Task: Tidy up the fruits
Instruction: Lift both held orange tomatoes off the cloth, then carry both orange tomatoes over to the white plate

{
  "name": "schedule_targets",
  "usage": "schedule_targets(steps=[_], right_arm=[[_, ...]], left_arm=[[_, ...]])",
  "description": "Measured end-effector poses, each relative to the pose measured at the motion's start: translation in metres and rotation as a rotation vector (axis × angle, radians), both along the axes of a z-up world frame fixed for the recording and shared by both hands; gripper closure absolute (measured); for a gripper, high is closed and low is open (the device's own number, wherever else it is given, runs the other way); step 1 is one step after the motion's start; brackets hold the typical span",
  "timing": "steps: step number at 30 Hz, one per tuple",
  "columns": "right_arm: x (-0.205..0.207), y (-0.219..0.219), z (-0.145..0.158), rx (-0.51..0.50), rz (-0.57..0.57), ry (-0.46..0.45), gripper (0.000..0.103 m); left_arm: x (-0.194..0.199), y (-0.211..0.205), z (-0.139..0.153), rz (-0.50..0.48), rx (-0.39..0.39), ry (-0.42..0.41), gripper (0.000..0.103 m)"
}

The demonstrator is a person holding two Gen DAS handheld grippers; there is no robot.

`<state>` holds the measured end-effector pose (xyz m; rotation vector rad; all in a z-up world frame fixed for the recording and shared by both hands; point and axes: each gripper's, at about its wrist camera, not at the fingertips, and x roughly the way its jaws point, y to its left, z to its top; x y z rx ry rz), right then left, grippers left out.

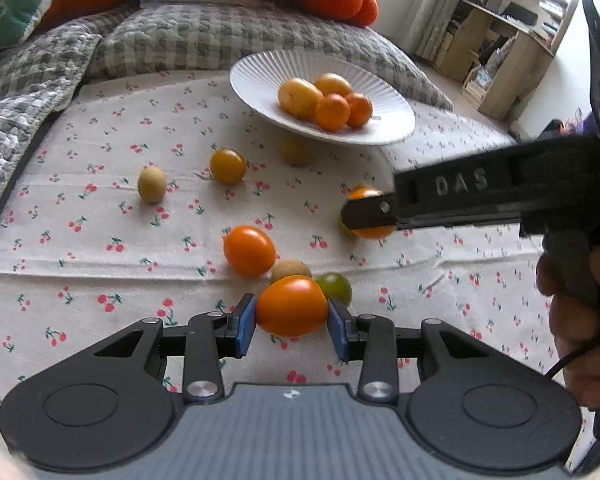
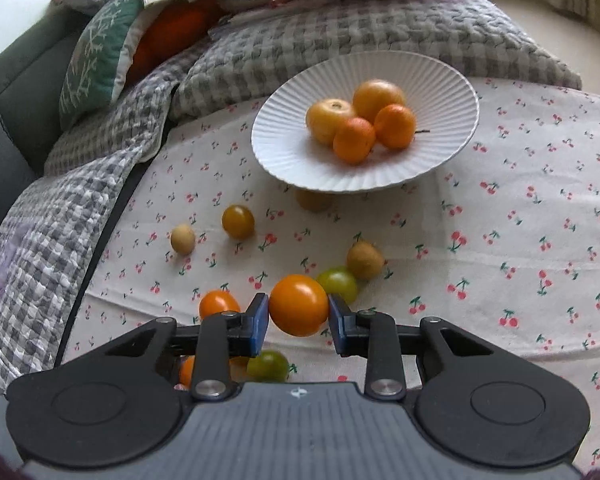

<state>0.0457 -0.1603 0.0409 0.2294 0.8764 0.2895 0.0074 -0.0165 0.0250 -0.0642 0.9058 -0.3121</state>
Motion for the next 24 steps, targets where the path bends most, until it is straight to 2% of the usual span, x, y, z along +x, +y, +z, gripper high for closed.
schedule_targets(steps=[5,13,21,24], right_arm=[[0.000,-0.004,0.006,0.022,-0.006,-0.009,0.074],[-0.007,-0.021,0.040,0.110,-0.018,-0.088,0.074],[-0.019,-0.061,0.084,0.234,-0.065,-0.195,0.074],[-0.024,-0.073,0.092,0.261,-0.085,-0.215,0.074]], left_arm=[[0.004,0.014,0.015,0.042,-0.036,-0.010,0.076],[0.009,0.031,0.058,0.148,-0.065,-0.078,0.076],[0.005,0.007,0.087,0.207,-0.099,-0.112,0.076],[0.001,0.003,0.092,0.236,-0.096,-0.115,0.076]])
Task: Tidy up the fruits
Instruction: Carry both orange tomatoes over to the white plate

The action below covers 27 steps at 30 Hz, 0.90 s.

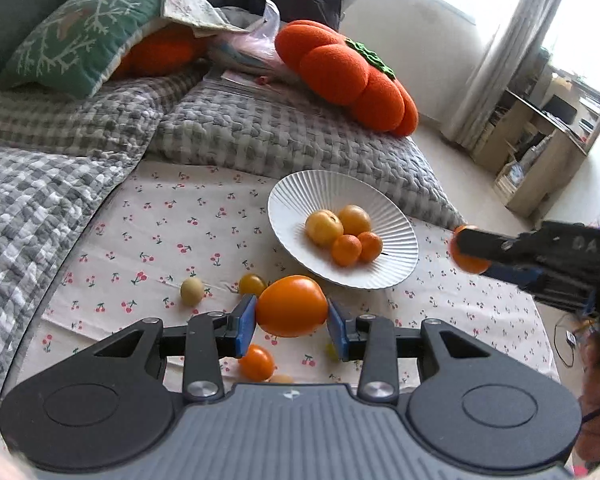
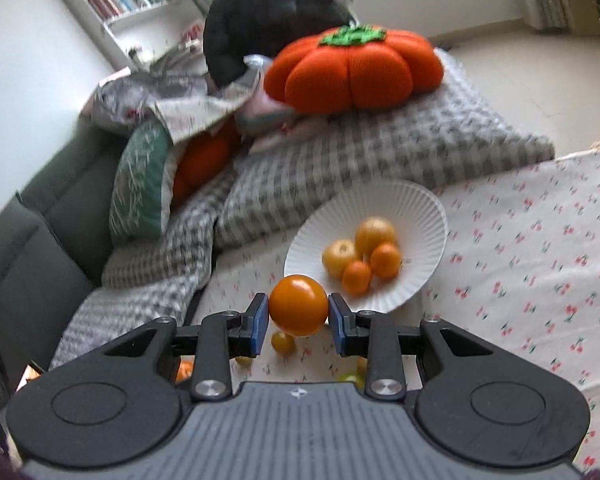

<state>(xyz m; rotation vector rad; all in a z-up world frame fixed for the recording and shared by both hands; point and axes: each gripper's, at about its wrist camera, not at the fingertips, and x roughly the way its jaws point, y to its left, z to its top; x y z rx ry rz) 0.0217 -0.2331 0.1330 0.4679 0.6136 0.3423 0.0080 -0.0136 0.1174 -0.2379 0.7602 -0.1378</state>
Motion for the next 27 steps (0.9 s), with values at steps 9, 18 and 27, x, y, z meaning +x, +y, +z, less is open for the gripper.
schedule_targets(steps=[9,18,27], right_arm=[[-0.014,-0.021,0.010,0.073,-0.043,-0.009,0.074],[-0.018,-0.010,0.002,0.020,-0.076,0.041,0.074],[0.025,-0.007,0.003,-0.234,-0.046,-0.003,0.074]], left_arm=[[-0.015,-0.018,0.043,-0.034,-0.137,0.010,0.076],[-0.004,-0.007,0.042,-0.085,-0.073,-0.047,0.076],[0.070,-0.019,0.027,-0.129,0.026,-0.049,0.076]])
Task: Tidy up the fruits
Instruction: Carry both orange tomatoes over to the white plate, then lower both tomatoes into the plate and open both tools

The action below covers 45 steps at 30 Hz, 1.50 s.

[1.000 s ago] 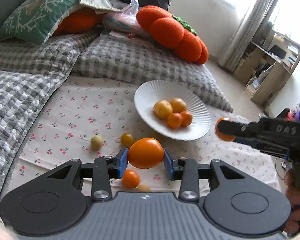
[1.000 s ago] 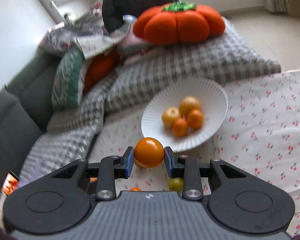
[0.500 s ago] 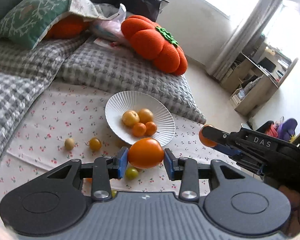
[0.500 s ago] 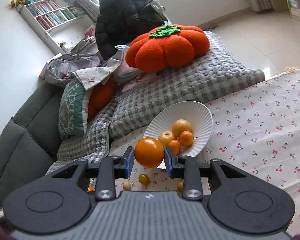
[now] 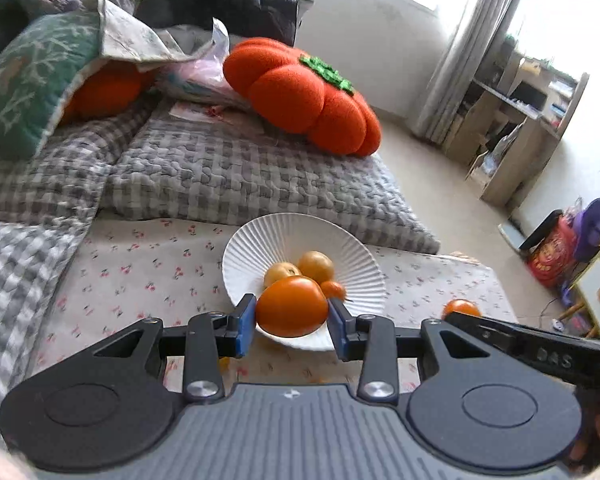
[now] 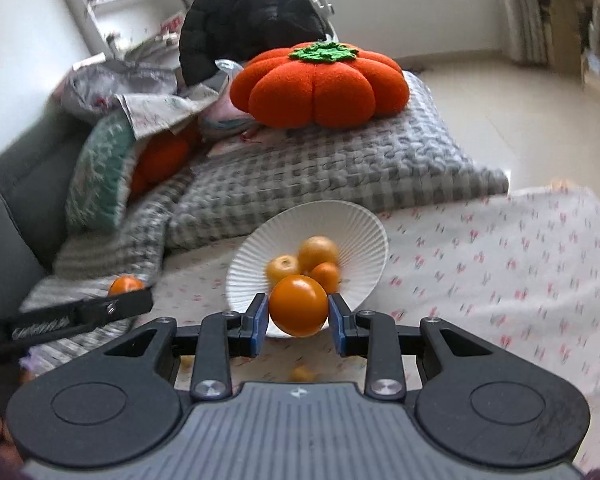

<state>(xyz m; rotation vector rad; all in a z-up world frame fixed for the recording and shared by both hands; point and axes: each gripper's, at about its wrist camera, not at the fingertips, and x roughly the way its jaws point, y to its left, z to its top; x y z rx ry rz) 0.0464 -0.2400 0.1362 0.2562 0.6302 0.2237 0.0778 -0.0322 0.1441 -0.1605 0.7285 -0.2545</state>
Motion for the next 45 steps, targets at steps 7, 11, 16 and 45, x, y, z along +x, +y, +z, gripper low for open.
schedule_targets(steps=[7,11,16,45], right_arm=[[0.069,0.017,-0.017,-0.228,0.115,0.004,0.074],[0.090,0.019,-0.035,-0.259,0.196,0.036,0.074],[0.112,0.016,-0.062,-0.252,0.189,0.052,0.074],[0.111,0.009,-0.057,-0.149,0.111,0.045,0.072]], left_arm=[[0.079,-0.011,-0.034,-0.028,0.007,0.043,0.076],[0.109,0.000,-0.052,-0.006,-0.083,0.043,0.076],[0.135,-0.007,-0.076,-0.014,-0.071,0.079,0.076],[0.145,-0.021,-0.080,-0.046,-0.032,0.065,0.073]])
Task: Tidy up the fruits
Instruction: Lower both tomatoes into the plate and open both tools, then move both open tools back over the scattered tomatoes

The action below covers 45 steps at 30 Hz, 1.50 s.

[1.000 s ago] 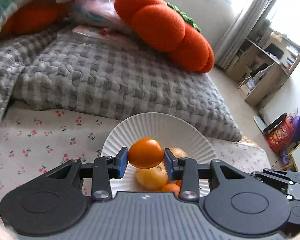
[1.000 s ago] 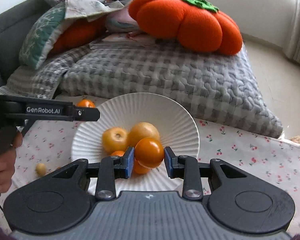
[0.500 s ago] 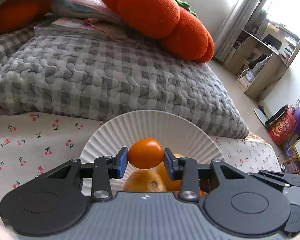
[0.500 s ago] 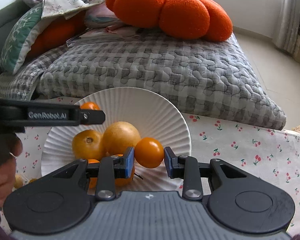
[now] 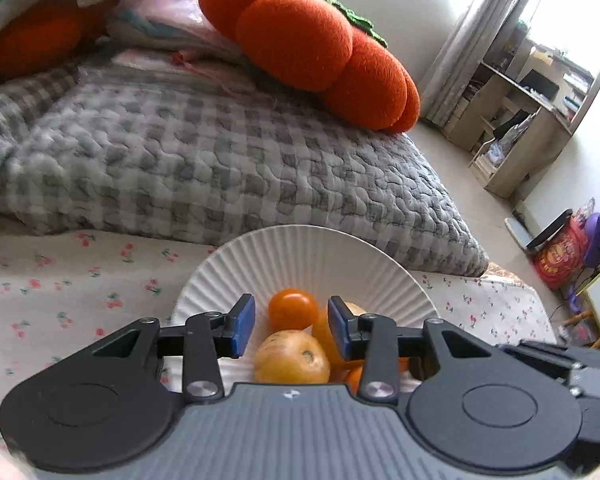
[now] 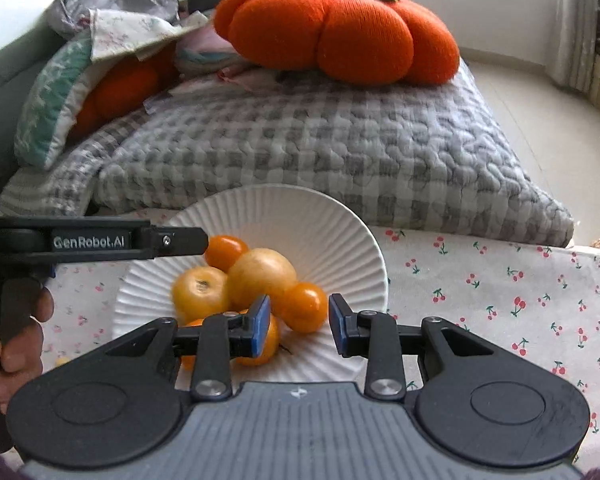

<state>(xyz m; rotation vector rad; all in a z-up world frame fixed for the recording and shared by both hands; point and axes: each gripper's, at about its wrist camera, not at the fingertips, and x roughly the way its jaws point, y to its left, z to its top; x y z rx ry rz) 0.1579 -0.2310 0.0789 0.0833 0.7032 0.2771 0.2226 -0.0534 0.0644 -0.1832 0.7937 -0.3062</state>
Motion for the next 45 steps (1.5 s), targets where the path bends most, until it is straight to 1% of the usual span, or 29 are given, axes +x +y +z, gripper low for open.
schedule_targets(steps=[3,5,7,11,13,18,22,24,26,28,30,32,33,36,37,39,42,45], right_arm=[[-0.013,0.006,0.013,-0.014,0.017,-0.047,0.069],[-0.021,0.011,0.023,-0.029,0.030,-0.090,0.064],[-0.029,0.014,0.032,-0.032,0.054,-0.130,0.059],[-0.044,0.021,0.045,-0.025,0.099,-0.176,0.055],[-0.050,0.026,0.049,-0.030,0.119,-0.187,0.052],[-0.065,0.037,0.050,-0.046,0.157,-0.184,0.052],[-0.080,0.044,0.054,-0.054,0.190,-0.196,0.052],[-0.092,0.046,0.056,-0.054,0.215,-0.207,0.052],[-0.103,0.046,0.055,-0.050,0.238,-0.211,0.049],[-0.111,0.047,0.050,-0.053,0.258,-0.202,0.048],[-0.117,0.048,0.043,-0.062,0.272,-0.188,0.048],[-0.125,0.050,0.038,-0.066,0.289,-0.193,0.048],[-0.130,0.052,0.037,-0.072,0.301,-0.208,0.048],[-0.150,0.057,0.039,-0.116,0.363,-0.264,0.047],[-0.155,0.058,0.041,-0.130,0.384,-0.284,0.044],[-0.163,0.060,0.044,-0.144,0.406,-0.308,0.039],[-0.163,0.065,0.041,-0.152,0.417,-0.299,0.037],[-0.155,0.073,0.029,-0.165,0.412,-0.258,0.037]], left_arm=[[-0.016,0.004,0.014,0.006,0.051,-0.022,0.070],[-0.029,0.007,0.024,0.000,0.077,-0.038,0.070],[-0.043,0.010,0.034,-0.007,0.105,-0.051,0.066],[-0.072,0.012,0.049,-0.027,0.213,-0.080,0.056],[-0.088,0.018,0.053,-0.019,0.244,-0.080,0.055],[-0.120,0.041,0.053,0.043,0.216,-0.047,0.055],[-0.143,0.044,0.059,0.069,0.238,-0.057,0.053],[-0.155,0.045,0.062,0.099,0.241,-0.043,0.051],[-0.169,0.046,0.065,0.104,0.218,-0.036,0.048],[-0.182,0.047,0.067,0.104,0.211,-0.039,0.043],[-0.194,0.047,0.066,0.106,0.225,-0.050,0.036],[-0.197,0.046,0.060,0.108,0.257,-0.048,0.035],[-0.196,0.045,0.056,0.103,0.279,-0.038,0.035],[-0.191,0.044,0.044,0.095,0.307,-0.011,0.035],[-0.191,0.045,0.042,0.092,0.308,-0.003,0.034],[-0.191,0.044,0.040,0.078,0.296,0.004,0.029],[-0.193,0.043,0.039,0.080,0.300,-0.004,0.026],[-0.191,0.042,0.033,0.093,0.304,0.012,0.026]])
